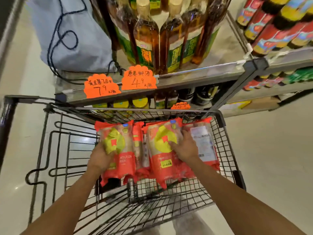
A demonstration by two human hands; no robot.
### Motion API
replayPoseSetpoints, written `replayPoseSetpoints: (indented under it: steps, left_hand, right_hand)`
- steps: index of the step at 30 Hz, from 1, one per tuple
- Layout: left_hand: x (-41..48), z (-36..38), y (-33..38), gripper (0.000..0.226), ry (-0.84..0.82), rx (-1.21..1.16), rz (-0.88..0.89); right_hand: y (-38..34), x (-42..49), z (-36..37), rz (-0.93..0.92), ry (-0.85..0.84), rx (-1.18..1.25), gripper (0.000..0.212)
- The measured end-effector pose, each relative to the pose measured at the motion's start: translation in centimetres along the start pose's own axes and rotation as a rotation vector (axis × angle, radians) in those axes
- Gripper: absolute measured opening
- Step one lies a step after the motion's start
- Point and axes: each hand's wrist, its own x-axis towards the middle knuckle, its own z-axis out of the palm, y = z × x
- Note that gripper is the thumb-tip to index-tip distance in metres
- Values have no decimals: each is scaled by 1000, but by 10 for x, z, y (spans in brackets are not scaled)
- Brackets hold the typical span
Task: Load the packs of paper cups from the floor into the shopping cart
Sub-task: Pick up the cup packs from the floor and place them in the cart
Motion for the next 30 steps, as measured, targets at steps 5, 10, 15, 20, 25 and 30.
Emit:
replayPoseSetpoints:
  steps: [5, 10, 15, 20, 25, 30]
  left_hand:
    - [-37, -34, 51, 59, 19, 251, 337]
    - [-107, -67, 122, 78, 158, 513, 787]
    - [-204, -87, 180, 83, 377, 615, 1166]
    - [-312, -69, 241, 82, 360, 628, 1501]
    - [-444, -2, 286, 79, 300, 599, 1806]
    - [-590, 103, 291, 82, 159, 628, 2069]
  right_hand:
    - [-38, -59, -23, -208, 158, -229, 79]
    - [-65, -145, -49, -319, 518, -408, 73]
    - [-61, -245, -79, -249, 785, -466, 82]
    - [-14, -347, -130, -23, 978, -459, 82]
    - [87, -458, -164, 236, 1169, -395, 80]
    - [211, -566, -164, 506, 1267, -279, 81]
